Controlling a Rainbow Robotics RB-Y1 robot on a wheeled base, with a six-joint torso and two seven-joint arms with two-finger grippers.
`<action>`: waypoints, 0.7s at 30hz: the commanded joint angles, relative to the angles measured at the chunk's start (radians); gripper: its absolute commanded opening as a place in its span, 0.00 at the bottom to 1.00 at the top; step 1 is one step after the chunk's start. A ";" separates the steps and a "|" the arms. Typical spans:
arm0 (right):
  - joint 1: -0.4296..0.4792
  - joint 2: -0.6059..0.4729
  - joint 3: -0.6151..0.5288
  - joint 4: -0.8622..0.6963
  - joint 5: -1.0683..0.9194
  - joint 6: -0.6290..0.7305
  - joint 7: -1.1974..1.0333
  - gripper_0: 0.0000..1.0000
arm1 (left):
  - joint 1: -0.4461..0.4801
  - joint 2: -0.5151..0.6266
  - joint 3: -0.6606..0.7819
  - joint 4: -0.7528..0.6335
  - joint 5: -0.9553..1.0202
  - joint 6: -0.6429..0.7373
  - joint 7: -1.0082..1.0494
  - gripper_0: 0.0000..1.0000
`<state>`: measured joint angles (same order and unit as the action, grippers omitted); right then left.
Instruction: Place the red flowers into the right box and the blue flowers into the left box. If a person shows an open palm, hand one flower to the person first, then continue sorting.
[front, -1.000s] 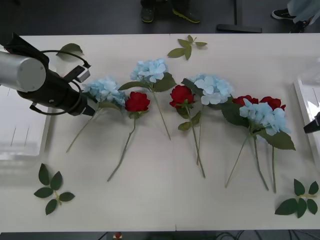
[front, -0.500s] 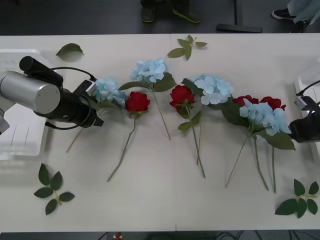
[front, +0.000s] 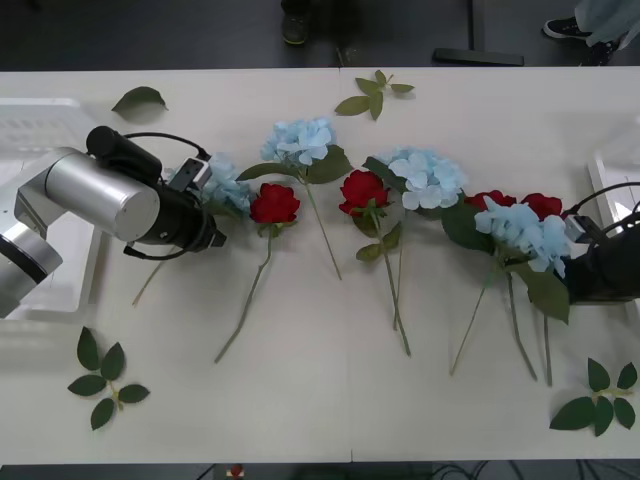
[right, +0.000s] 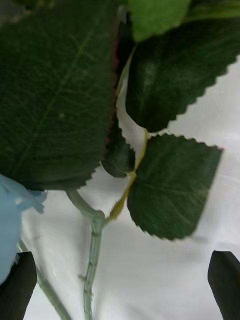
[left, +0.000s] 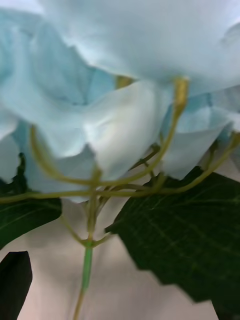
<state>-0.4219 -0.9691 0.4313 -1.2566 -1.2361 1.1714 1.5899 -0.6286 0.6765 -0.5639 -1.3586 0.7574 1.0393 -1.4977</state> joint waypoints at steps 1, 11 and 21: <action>0.011 0.020 0.000 -0.004 0.001 -0.032 -0.036 1.00 | 0.001 -0.005 0.019 -0.025 -0.032 -0.005 0.030 1.00; 0.023 0.049 0.000 -0.004 0.041 -0.081 -0.034 0.87 | 0.001 -0.031 0.018 0.004 -0.155 -0.005 0.056 1.00; 0.028 0.076 0.001 -0.004 0.155 -0.101 -0.025 0.00 | 0.001 -0.054 0.002 0.021 -0.190 -0.002 0.088 0.79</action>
<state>-0.4013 -0.9257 0.4307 -1.2569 -1.0776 1.0759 1.5897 -0.6284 0.6218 -0.5639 -1.3317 0.5818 1.0394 -1.4347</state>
